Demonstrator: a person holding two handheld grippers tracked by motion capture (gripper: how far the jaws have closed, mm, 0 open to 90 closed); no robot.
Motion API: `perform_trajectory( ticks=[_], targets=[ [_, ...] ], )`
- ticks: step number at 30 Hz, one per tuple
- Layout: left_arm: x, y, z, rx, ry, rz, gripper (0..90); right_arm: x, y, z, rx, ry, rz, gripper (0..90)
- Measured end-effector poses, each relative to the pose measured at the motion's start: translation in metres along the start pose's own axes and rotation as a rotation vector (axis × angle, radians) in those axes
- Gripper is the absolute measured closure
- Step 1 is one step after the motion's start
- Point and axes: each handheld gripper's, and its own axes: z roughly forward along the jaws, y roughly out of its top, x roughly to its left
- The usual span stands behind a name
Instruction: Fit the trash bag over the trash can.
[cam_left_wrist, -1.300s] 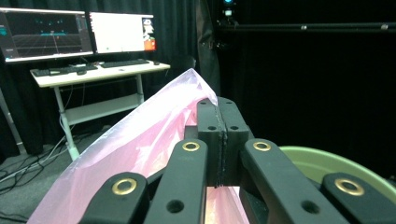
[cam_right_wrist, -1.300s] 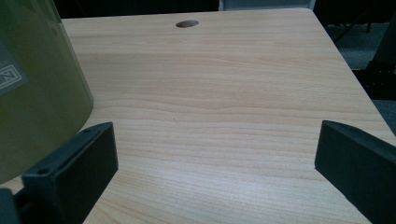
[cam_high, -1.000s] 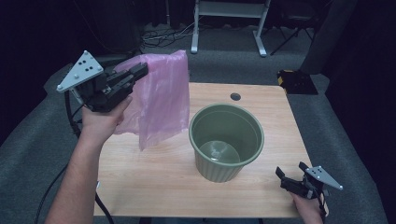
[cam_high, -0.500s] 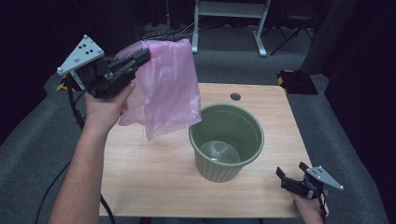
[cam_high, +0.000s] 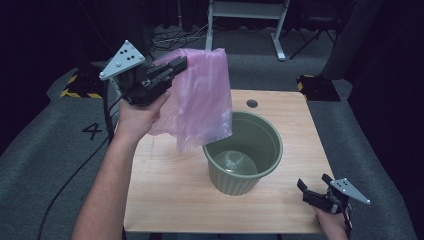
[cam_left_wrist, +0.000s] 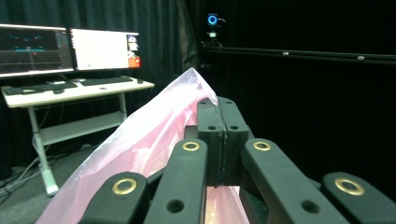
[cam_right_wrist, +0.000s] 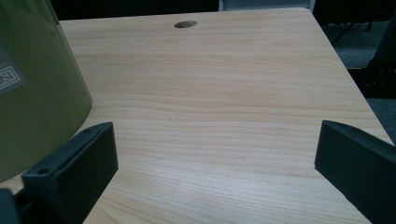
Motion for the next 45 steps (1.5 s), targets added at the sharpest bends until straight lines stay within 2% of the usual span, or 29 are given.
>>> perform_trajectory(
  ticks=[9,14,20,25,35,42,45],
  targets=[
    [-0.014,-0.007,0.031,0.026,-0.045,0.001,89.4,-0.002,0.001,-0.002,-0.008,0.002,0.005,0.0],
    [-0.025,-0.014,0.054,0.037,-0.073,0.0,89.4,-0.003,0.002,-0.003,-0.013,0.009,0.01,0.0],
    [-0.041,-0.03,0.087,0.071,-0.108,-0.002,89.4,-0.005,0.003,-0.005,-0.022,0.01,0.016,0.0],
    [-0.051,-0.041,0.103,0.094,-0.131,0.0,89.4,-0.005,0.003,-0.006,-0.024,0.015,0.021,0.0],
    [-0.061,-0.067,0.122,0.12,-0.185,-0.05,89.4,-0.004,0.003,-0.006,-0.027,0.016,0.018,0.0],
    [-0.07,-0.086,0.124,0.135,-0.217,-0.048,89.4,-0.003,0.003,-0.005,-0.025,0.017,0.013,0.0],
    [-0.075,-0.093,0.123,0.17,-0.223,-0.041,89.3,-0.004,0.003,-0.005,-0.025,0.016,0.013,0.0]
  ],
)
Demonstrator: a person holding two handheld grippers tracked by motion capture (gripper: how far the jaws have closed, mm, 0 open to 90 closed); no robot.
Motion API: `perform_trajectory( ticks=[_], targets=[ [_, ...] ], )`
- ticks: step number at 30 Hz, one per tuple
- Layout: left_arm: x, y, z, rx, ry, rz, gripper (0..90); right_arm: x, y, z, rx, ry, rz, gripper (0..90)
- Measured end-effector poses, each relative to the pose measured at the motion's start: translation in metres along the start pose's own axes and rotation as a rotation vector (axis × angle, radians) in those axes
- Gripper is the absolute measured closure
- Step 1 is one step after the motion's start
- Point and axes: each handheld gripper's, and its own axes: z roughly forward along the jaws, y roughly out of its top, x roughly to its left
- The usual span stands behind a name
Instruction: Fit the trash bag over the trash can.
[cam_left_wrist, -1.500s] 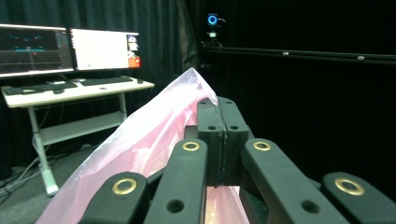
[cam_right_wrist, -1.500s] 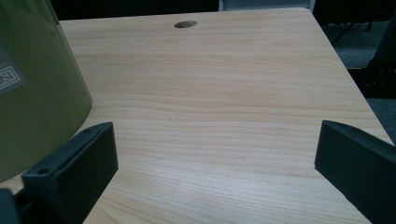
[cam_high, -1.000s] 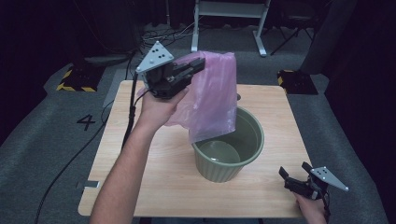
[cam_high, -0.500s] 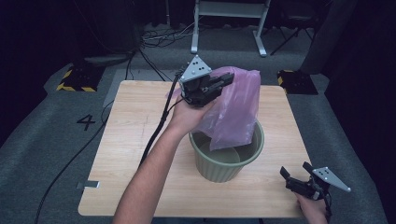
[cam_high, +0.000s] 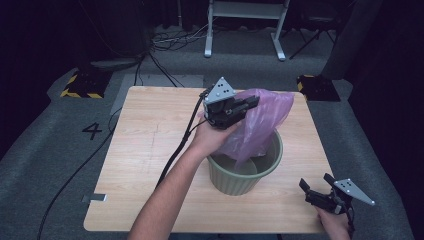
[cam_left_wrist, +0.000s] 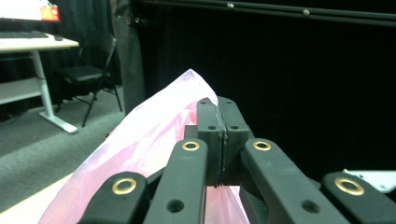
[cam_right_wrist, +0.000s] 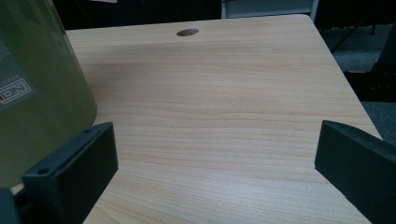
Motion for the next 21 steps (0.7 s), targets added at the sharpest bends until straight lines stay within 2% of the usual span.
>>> perform_trajectory(
  ticks=[3,5,12,13,21],
  targets=[
    [-0.006,-0.008,-0.005,0.054,0.008,0.021,89.2,0.0,0.0,0.0,0.0,-0.001,0.003,0.0],
    [-0.007,-0.01,-0.008,0.063,0.006,0.023,89.2,0.0,0.0,0.0,0.001,-0.001,0.003,0.0],
    [-0.007,-0.024,-0.028,0.141,0.043,0.032,89.2,0.001,0.0,0.001,0.005,-0.002,0.0,0.0],
    [-0.008,-0.027,-0.034,0.157,0.04,0.031,89.2,0.002,0.0,0.001,0.005,-0.001,0.001,0.0],
    [-0.015,-0.036,-0.058,0.198,-0.003,0.048,89.3,0.004,0.0,0.002,0.008,0.003,-0.004,0.0]
  ],
)
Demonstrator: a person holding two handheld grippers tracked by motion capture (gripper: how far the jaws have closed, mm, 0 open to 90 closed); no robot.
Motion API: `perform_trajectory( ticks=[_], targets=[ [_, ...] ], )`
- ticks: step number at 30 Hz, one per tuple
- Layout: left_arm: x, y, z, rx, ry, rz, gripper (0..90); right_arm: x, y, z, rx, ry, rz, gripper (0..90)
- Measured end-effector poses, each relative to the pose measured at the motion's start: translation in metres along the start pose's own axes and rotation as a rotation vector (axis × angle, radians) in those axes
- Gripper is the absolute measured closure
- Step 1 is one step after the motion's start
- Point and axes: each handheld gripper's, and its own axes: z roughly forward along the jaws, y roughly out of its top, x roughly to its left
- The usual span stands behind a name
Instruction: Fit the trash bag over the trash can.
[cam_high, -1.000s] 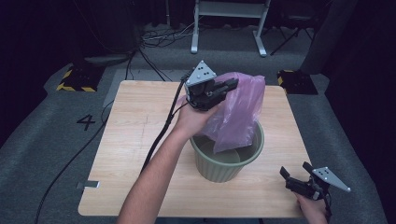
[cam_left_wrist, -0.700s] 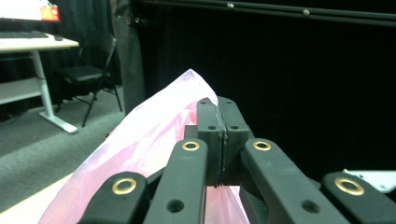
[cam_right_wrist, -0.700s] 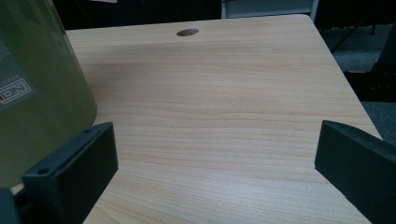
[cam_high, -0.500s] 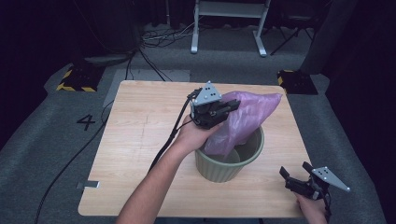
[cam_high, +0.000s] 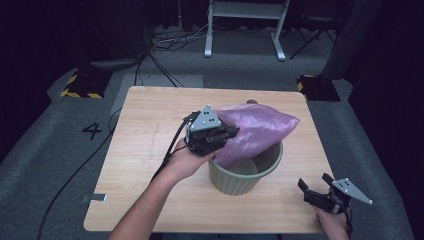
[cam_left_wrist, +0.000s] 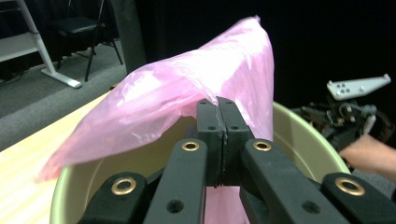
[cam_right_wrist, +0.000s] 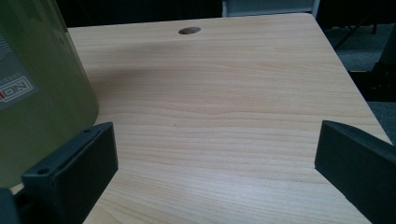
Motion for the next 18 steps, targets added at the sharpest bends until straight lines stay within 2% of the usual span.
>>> perform_trajectory(
  ticks=[4,9,12,17,18],
  targets=[
    [-0.002,-0.009,-0.008,0.017,-0.004,0.0,89.2,0.002,0.001,-0.001,-0.003,0.003,-0.002,0.0],
    [-0.005,-0.021,-0.013,0.09,0.01,0.011,89.2,0.004,0.004,-0.003,-0.005,0.021,0.013,0.0],
    [-0.007,-0.024,-0.018,0.098,0.014,0.011,88.9,0.007,0.008,-0.005,-0.011,0.038,0.023,0.0],
    [-0.011,-0.026,-0.021,0.114,0.013,0.019,87.5,0.016,0.028,-0.012,-0.054,0.117,0.057,0.0],
    [-0.011,-0.027,-0.021,0.121,0.014,0.021,87.6,0.021,0.04,-0.015,-0.066,0.152,0.06,0.0]
  ],
)
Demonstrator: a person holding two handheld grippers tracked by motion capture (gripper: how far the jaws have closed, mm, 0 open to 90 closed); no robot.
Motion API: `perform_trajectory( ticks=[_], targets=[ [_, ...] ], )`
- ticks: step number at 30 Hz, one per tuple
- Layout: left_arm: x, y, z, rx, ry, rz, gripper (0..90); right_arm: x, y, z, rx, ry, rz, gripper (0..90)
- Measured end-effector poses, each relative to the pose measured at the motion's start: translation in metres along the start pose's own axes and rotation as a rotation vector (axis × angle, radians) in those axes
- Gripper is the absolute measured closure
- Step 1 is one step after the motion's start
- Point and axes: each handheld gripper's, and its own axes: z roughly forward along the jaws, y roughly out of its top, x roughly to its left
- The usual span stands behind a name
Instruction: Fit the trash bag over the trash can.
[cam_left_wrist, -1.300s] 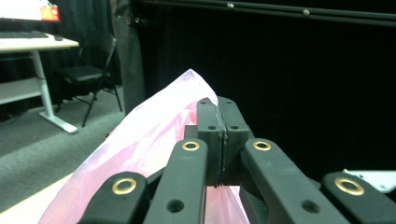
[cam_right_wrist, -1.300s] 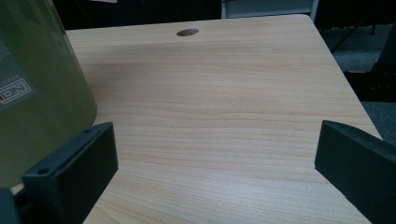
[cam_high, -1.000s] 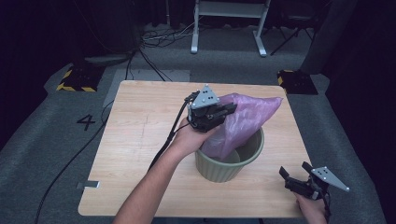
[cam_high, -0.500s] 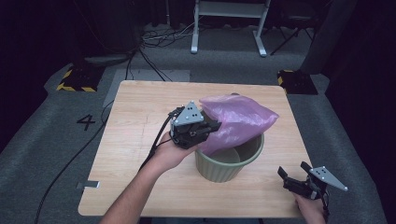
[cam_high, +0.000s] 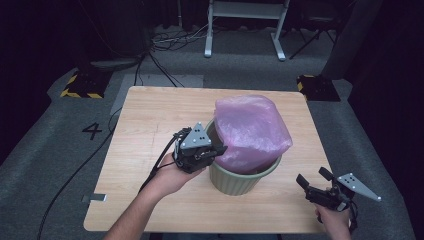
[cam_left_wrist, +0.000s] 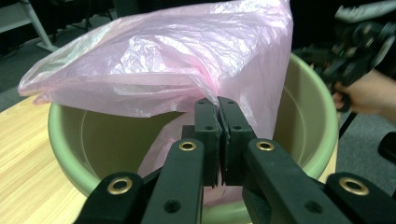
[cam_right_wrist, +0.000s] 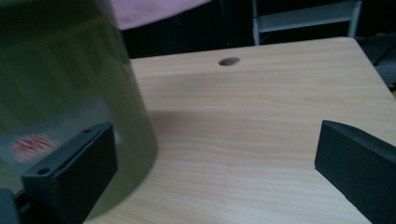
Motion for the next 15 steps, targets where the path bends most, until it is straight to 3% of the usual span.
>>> perform_trajectory(
  ticks=[2,5,10,15],
  targets=[
    [-0.001,-0.001,0.0,0.011,-0.001,0.003,87.6,0.002,0.004,0.0,-0.003,0.011,0.001,0.0],
    [-0.002,-0.002,0.0,0.018,0.004,0.009,87.6,0.016,0.029,0.003,-0.013,0.056,-0.017,0.0],
    [-0.002,-0.003,0.002,0.028,-0.001,0.01,87.6,0.029,0.052,0.008,-0.034,0.085,-0.044,2.2],
    [-0.002,-0.004,0.003,0.033,-0.007,0.005,87.6,0.041,0.075,0.014,-0.051,0.114,-0.068,13.3]
  ],
)
